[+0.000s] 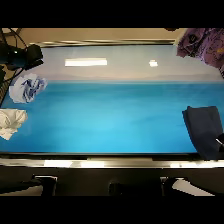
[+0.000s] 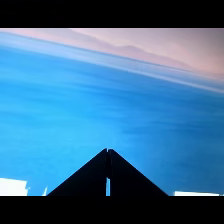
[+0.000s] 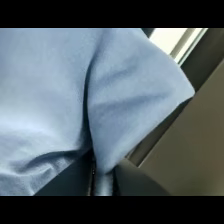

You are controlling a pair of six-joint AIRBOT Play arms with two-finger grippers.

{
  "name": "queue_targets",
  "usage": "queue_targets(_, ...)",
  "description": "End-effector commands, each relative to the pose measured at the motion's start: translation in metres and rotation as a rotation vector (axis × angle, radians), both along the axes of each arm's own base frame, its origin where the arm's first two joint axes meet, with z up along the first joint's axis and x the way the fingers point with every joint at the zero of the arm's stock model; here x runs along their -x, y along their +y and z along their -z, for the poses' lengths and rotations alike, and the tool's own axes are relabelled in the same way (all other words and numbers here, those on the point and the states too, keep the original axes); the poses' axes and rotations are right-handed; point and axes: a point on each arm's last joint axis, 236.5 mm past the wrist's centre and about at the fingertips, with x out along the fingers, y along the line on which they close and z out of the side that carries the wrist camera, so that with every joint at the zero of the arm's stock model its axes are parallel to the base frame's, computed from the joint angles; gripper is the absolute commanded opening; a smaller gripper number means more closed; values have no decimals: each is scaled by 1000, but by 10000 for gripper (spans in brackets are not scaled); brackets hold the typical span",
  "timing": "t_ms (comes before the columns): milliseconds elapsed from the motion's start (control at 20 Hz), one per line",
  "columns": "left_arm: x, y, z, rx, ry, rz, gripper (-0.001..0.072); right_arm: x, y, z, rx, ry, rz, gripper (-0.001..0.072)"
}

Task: Fold the clothes and pants, and hang the long-sleeved shirts on hangers.

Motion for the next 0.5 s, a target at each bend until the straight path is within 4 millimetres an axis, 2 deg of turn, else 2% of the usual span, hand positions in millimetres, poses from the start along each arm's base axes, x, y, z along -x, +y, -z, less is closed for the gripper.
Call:
queue_targets(0, 0, 0, 0, 0, -1, 1, 18, 6, -6, -1, 24, 28, -21, 31)
queue_targets(250, 0, 0, 0, 0, -1, 1, 18, 9, -6, -2, 20, 41, -21, 35)
queue_targets(300, 0, 0, 0, 0, -1, 0, 18, 11, -5, -2, 19, 48, -20, 125)
queue_targets(400, 0, 0, 0, 0, -1, 1, 18, 18, -5, -5, 19, 82, -19, 441)
queue_targets(450, 0, 0, 0, 0, -1, 0, 18, 22, -4, -6, 16, 98, -13, 484)
